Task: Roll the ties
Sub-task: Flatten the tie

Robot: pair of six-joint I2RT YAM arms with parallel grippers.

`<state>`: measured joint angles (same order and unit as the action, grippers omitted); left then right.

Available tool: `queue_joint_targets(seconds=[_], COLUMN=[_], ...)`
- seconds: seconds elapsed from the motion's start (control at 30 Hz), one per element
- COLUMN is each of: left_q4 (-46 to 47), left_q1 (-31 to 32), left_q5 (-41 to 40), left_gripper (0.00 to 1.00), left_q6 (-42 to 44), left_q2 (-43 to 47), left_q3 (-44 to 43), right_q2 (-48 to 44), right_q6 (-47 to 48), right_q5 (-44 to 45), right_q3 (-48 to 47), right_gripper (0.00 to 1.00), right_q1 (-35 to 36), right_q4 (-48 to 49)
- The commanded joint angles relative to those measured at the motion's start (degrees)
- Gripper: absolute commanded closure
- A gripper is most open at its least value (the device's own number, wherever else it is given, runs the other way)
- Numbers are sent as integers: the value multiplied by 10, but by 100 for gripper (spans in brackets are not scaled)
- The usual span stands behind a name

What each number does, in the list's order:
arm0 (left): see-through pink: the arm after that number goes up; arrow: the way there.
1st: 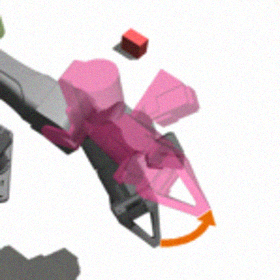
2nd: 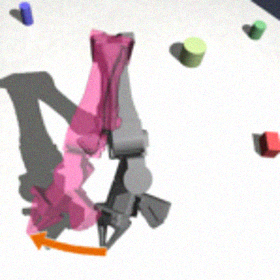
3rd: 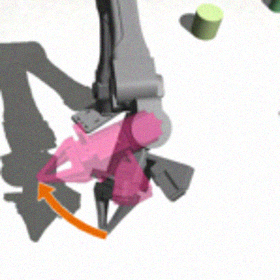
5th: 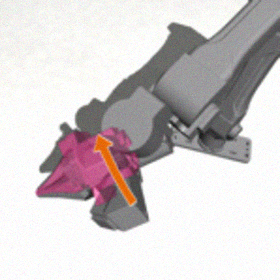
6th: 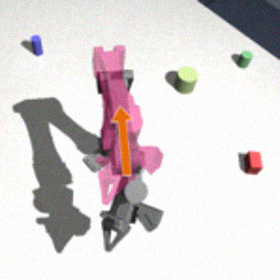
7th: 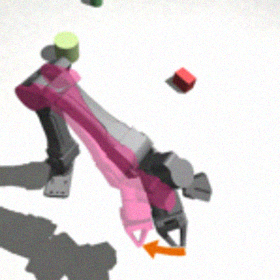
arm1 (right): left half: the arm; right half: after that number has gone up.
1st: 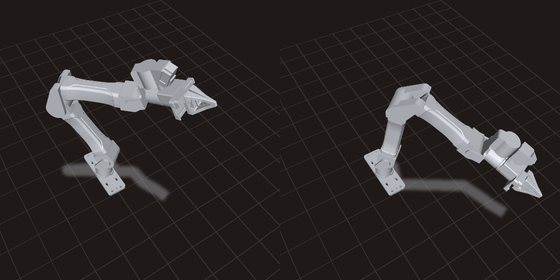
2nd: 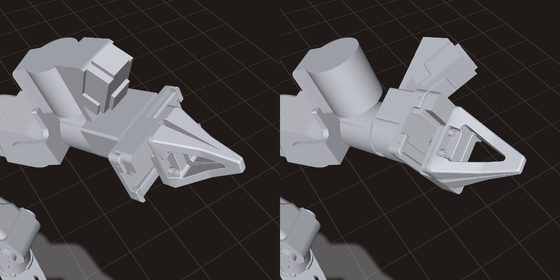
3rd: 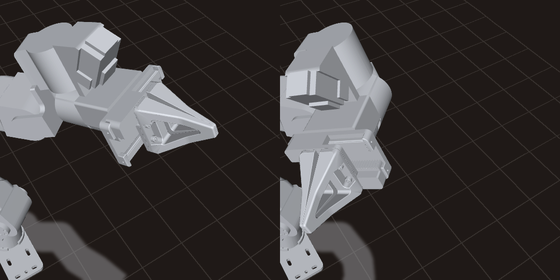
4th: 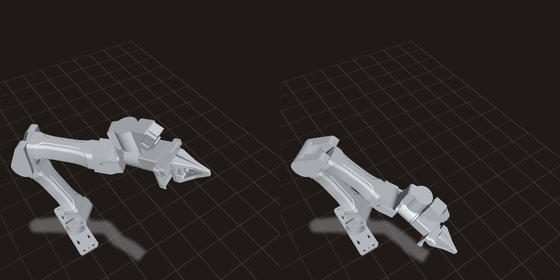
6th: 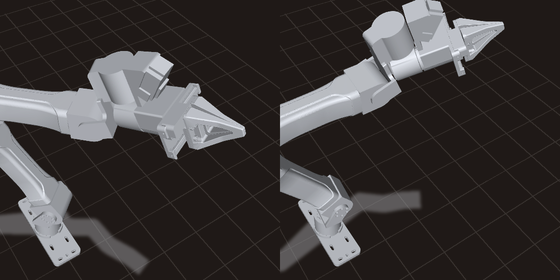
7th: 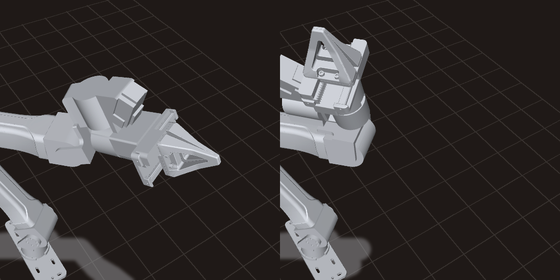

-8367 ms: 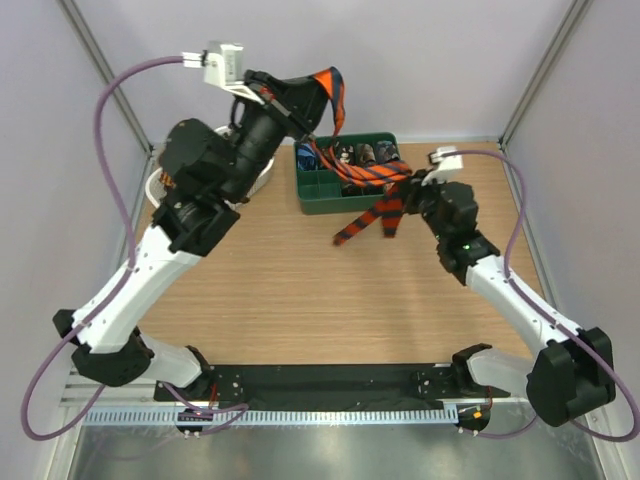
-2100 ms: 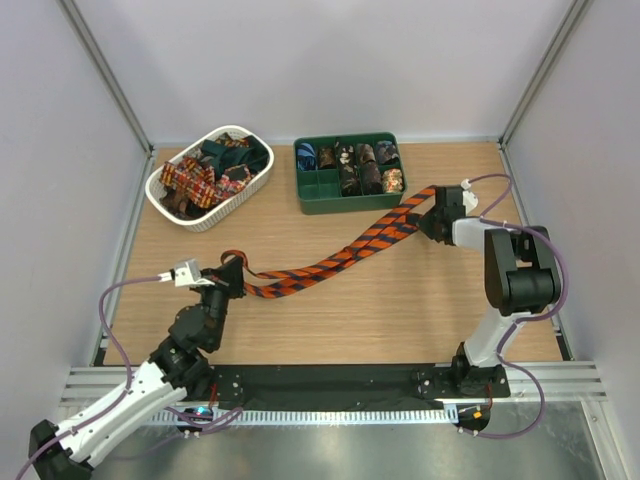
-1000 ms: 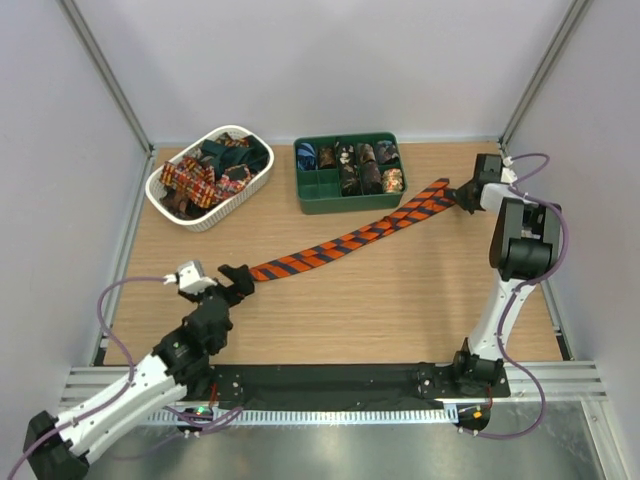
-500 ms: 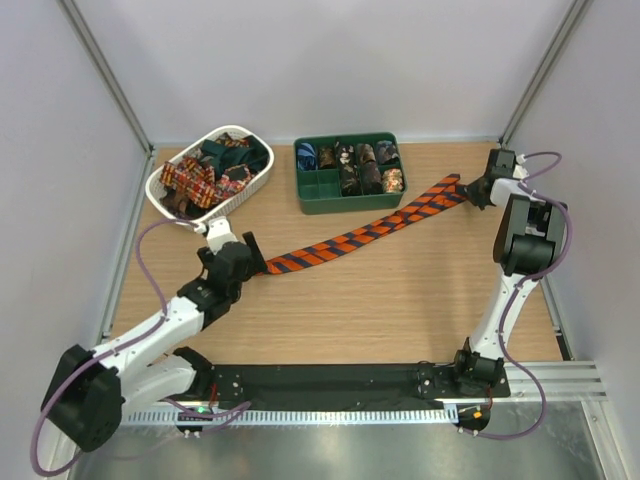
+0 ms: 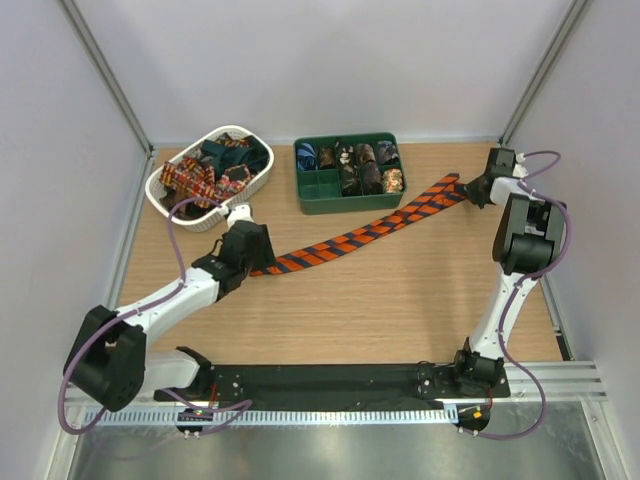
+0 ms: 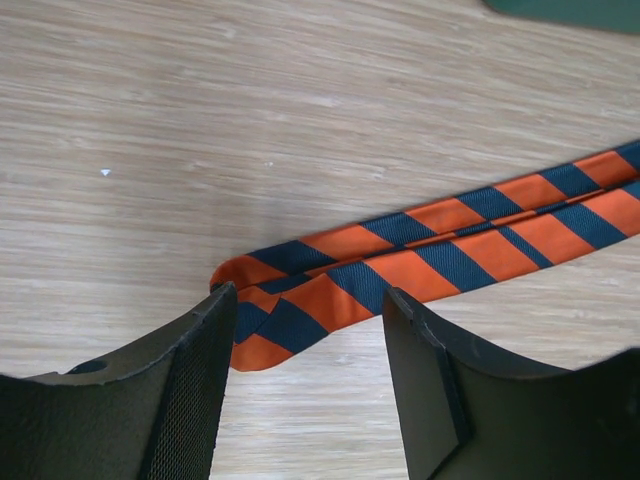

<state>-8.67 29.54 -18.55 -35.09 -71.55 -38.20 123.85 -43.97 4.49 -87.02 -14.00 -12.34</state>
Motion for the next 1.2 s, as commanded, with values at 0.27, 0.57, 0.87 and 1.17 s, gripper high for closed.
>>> queue_joint_targets(seconds=[0.27,0.57,0.87,1.17], left_q4=[-21,-52,-73,-73], left_q1=[-3,-4,-4,-3], left_q5=[14,-25,-26,-17], left_gripper=[41,40,40,51], left_q6=[2,0,-9,-32], left_q2=[-25,-6,19,-3], left_q3=[22,26,37,36], right_q2=[14,21,23,20], right_q6=[-9,-12,-15,-21], right_q5=[-4,-6,-4,-8], right_q3=[-35,-34,-36,-38], right_gripper=[99,99,99,99], right_q1=[0,0,0,-3], right_q4=[-18,-17,-18,-21])
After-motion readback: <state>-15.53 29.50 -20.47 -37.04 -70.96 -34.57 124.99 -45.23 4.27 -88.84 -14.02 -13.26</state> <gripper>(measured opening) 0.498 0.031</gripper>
